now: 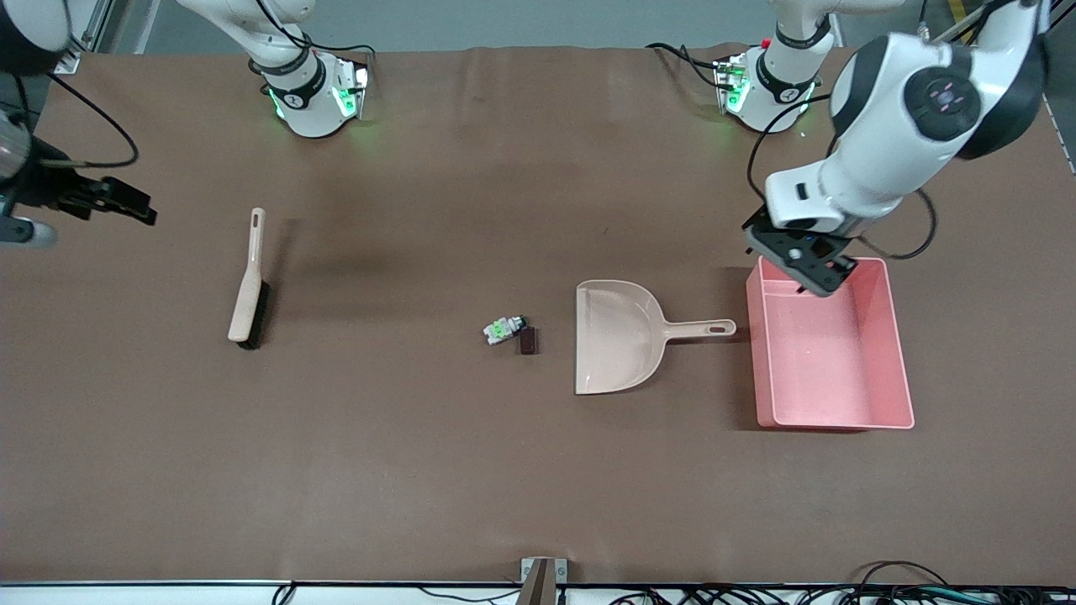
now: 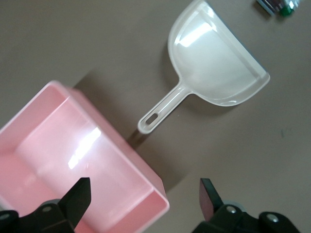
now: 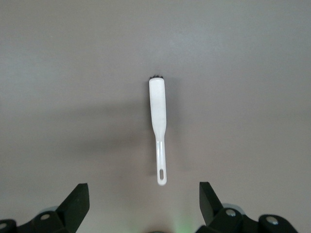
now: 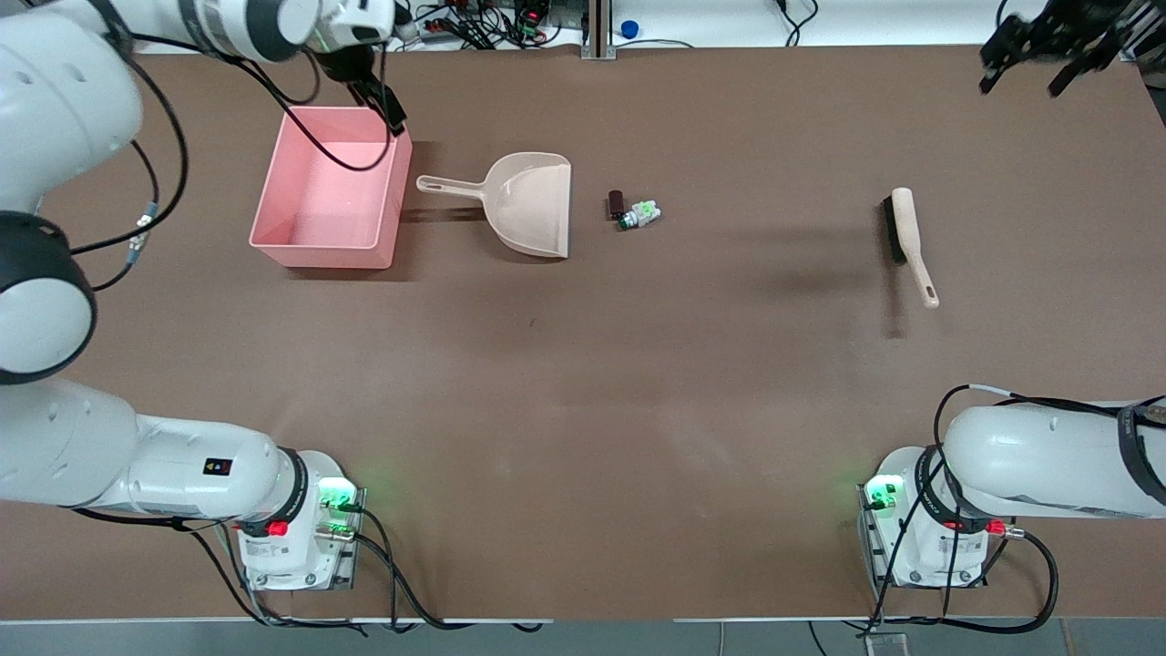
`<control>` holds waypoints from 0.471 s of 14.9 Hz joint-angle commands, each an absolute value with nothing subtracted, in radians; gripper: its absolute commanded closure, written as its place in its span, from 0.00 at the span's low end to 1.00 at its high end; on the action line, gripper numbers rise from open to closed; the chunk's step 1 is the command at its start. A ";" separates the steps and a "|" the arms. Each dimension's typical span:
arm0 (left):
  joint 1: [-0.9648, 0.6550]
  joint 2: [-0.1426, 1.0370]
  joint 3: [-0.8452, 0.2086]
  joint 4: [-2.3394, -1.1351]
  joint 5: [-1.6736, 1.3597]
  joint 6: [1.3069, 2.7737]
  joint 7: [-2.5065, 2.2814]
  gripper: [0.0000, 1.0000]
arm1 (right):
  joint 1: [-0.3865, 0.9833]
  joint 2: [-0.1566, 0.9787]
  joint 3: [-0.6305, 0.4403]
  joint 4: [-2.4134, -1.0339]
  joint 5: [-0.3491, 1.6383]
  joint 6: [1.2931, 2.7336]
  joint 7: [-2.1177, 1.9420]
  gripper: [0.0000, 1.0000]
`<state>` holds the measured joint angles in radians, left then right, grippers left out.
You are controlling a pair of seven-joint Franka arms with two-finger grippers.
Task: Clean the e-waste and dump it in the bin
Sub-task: 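Reach the left gripper to the dustpan handle while the right gripper reaches the brush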
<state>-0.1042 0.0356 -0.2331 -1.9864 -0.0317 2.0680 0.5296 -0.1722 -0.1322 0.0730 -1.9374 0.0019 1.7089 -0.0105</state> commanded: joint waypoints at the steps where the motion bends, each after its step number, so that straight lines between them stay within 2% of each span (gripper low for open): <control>1: -0.098 0.100 -0.273 -2.000 -0.041 2.161 0.636 0.04 | -0.184 -0.252 0.031 -2.202 0.025 1.891 -0.109 0.00; 4: -0.097 0.162 -0.304 -2.071 -0.038 2.340 0.759 0.08 | -0.183 -0.247 0.017 -2.326 0.025 2.033 -0.144 0.00; 7: -0.097 0.242 -0.317 -2.082 -0.037 2.420 0.895 0.10 | -0.186 -0.247 0.015 -2.451 0.025 2.167 -0.169 0.00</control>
<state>-0.1049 0.2031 -0.3033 -2.0736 -0.0316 2.3686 0.8023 -0.1750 -0.1974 0.0102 -2.3510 0.0020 2.1017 -0.1370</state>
